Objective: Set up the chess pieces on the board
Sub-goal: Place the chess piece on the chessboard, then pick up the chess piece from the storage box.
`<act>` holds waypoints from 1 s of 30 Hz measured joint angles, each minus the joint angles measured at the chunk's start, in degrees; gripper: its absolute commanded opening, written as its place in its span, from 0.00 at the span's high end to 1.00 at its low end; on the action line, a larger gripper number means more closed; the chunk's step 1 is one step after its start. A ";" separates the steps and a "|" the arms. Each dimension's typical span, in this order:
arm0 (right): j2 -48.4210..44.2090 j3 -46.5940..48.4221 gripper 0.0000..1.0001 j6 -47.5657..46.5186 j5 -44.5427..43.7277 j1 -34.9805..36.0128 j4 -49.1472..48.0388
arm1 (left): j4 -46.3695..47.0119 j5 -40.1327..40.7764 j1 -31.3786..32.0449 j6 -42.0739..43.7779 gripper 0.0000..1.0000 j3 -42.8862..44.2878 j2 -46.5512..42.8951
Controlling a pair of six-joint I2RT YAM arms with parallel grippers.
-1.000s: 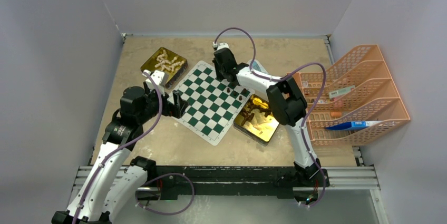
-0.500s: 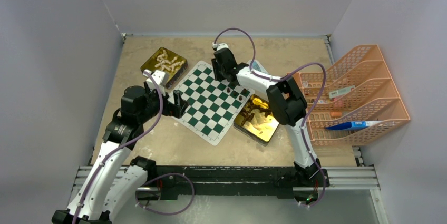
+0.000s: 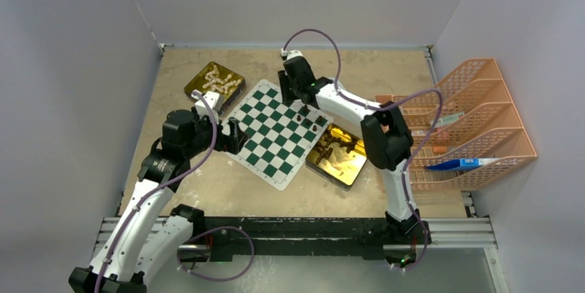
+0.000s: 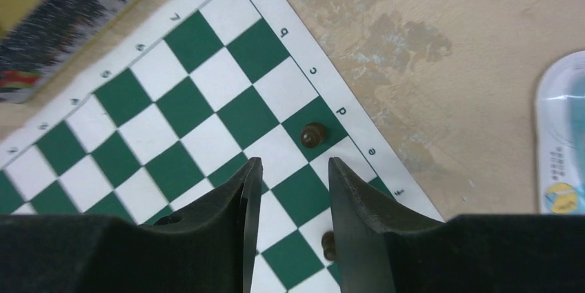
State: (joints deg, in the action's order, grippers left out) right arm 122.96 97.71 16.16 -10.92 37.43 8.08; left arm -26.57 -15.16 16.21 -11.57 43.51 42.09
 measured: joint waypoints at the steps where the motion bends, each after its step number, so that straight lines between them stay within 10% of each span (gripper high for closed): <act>1: -1.20 -0.28 0.59 0.17 -0.02 0.00 0.22 | -0.11 -0.20 0.00 0.00 0.01 0.00 0.02; 30: -37.07 -34.60 0.69 29.18 -12.59 0.00 17.00 | 0.79 -6.62 0.00 -1.29 0.02 -0.28 -0.46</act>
State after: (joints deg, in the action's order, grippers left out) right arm 85.89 63.11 45.34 -23.51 37.43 25.08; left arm -25.78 -21.78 16.21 -12.86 43.22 41.63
